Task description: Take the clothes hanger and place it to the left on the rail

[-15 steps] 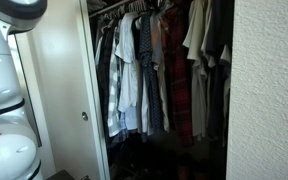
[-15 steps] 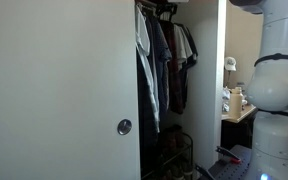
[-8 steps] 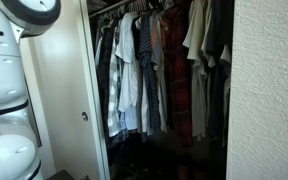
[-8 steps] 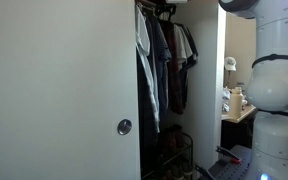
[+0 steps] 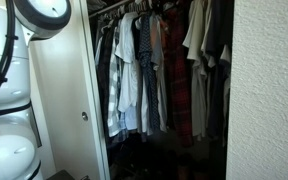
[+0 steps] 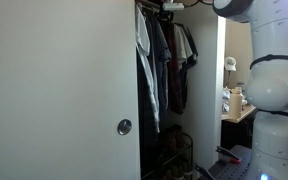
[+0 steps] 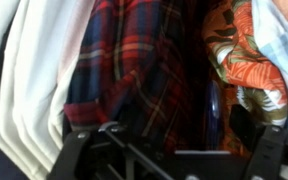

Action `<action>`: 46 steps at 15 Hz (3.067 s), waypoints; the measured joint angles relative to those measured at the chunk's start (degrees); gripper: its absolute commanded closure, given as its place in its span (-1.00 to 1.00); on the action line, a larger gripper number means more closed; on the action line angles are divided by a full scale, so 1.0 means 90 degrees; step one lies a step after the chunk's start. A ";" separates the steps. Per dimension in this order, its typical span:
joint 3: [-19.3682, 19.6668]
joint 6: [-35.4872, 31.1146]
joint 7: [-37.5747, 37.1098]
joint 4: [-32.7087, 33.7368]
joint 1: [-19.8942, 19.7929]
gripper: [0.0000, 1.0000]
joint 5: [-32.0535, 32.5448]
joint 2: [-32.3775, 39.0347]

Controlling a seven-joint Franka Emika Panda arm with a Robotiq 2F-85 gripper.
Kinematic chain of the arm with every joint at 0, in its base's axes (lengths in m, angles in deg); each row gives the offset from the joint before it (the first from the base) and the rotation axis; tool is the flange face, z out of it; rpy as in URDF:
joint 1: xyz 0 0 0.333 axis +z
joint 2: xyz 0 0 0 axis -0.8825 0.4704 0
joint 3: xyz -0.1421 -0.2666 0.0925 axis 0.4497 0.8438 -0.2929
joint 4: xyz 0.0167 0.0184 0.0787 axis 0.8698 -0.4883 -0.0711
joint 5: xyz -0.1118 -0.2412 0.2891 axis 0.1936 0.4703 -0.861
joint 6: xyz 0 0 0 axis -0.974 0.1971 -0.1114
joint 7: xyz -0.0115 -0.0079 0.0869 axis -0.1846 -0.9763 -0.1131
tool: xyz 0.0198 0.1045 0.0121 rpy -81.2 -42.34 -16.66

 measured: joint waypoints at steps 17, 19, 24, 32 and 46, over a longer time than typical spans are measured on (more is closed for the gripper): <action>-0.0086 -0.0003 -0.0001 0.0485 0.0037 0.94 -0.0056 0.0450; -0.0087 -0.0016 -0.0001 0.0487 0.0050 0.94 -0.0056 0.0469; -0.0082 -0.0075 -0.0001 0.0487 0.0043 0.94 -0.0056 0.0504; -0.0085 -0.0578 -0.0004 0.0435 0.0064 0.94 -0.0055 0.0514; -0.0090 -0.0874 -0.0004 0.0276 0.0099 0.95 -0.0053 0.0438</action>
